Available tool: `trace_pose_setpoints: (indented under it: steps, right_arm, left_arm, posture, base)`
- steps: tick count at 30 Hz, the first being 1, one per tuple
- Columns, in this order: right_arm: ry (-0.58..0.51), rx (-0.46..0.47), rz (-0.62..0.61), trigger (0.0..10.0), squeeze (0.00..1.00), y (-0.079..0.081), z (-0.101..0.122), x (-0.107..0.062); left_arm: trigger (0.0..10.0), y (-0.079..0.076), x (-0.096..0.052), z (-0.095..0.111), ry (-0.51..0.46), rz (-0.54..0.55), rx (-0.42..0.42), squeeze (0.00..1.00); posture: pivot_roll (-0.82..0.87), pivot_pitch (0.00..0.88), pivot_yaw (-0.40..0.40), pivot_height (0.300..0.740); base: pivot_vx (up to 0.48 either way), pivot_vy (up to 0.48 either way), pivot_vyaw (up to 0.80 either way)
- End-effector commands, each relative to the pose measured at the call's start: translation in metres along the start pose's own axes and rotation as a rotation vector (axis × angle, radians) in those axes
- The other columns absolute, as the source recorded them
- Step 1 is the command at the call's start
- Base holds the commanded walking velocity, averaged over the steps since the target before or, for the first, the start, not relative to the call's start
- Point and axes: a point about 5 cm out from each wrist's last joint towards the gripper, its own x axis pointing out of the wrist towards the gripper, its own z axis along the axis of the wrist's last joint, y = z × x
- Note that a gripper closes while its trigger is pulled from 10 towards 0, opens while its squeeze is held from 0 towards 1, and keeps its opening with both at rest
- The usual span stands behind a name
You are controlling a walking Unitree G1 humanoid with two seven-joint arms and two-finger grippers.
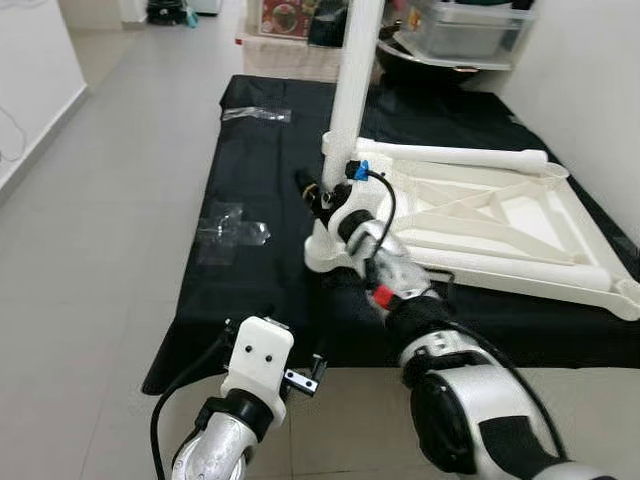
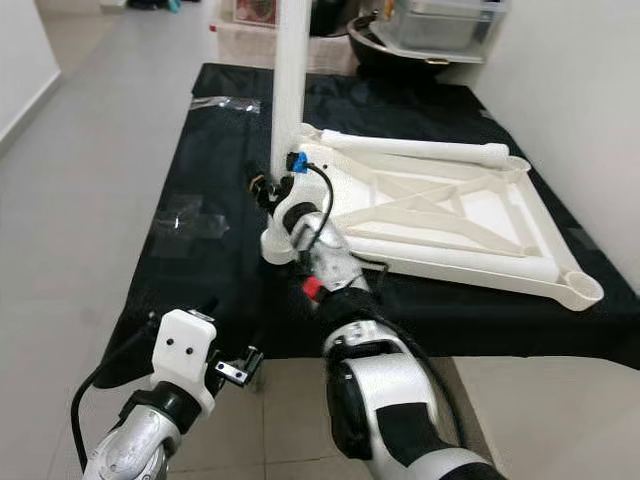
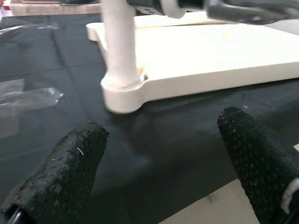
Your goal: Building children table
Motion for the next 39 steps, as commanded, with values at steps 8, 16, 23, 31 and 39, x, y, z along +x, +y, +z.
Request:
trace_pose_setpoints:
  steps: [8,16,23,31,39]
  right_arm:
    - [0.203,-0.022,0.676,10.0,0.0,0.031,-0.012,-0.013]
    - [0.185,-0.113,0.509,0.0,0.0,0.041,-0.017,0.011]
    - [0.105,-0.192,-0.102,0.0,0.0,0.012,-0.004,0.022]
    - [0.063,-0.192,-0.855,0.0,0.0,-0.034,-0.008,-0.012]
    - [0.012,-0.085,-0.894,0.0,0.0,-0.007,-0.028,-0.001]
  left_arm:
    - [10.0,-0.002,-0.001,-0.004,0.017,-0.003,-0.005,0.0]
    - [10.0,-0.003,-0.002,-0.004,0.018,-0.001,-0.006,0.0]
    - [10.0,-0.003,-0.003,-0.005,0.019,-0.002,-0.009,0.0]
    - [10.0,-0.003,-0.001,-0.005,0.02,-0.005,-0.008,0.0]
    - [10.0,-0.002,-0.001,-0.004,0.018,-0.005,-0.007,0.0]
  posture:
    - [0.12,0.074,-0.121,0.74]
    - [0.12,0.066,-0.124,0.74]
    - [0.11,0.062,-0.122,0.74]
    - [0.11,0.072,-0.118,0.74]
    - [0.11,0.078,-0.118,0.74]
  base:
    - [0.0,0.0,0.0]
    - [0.0,0.0,0.0]
    - [0.0,0.0,0.0]
    - [0.0,0.0,0.0]
    - [0.0,0.0,0.0]
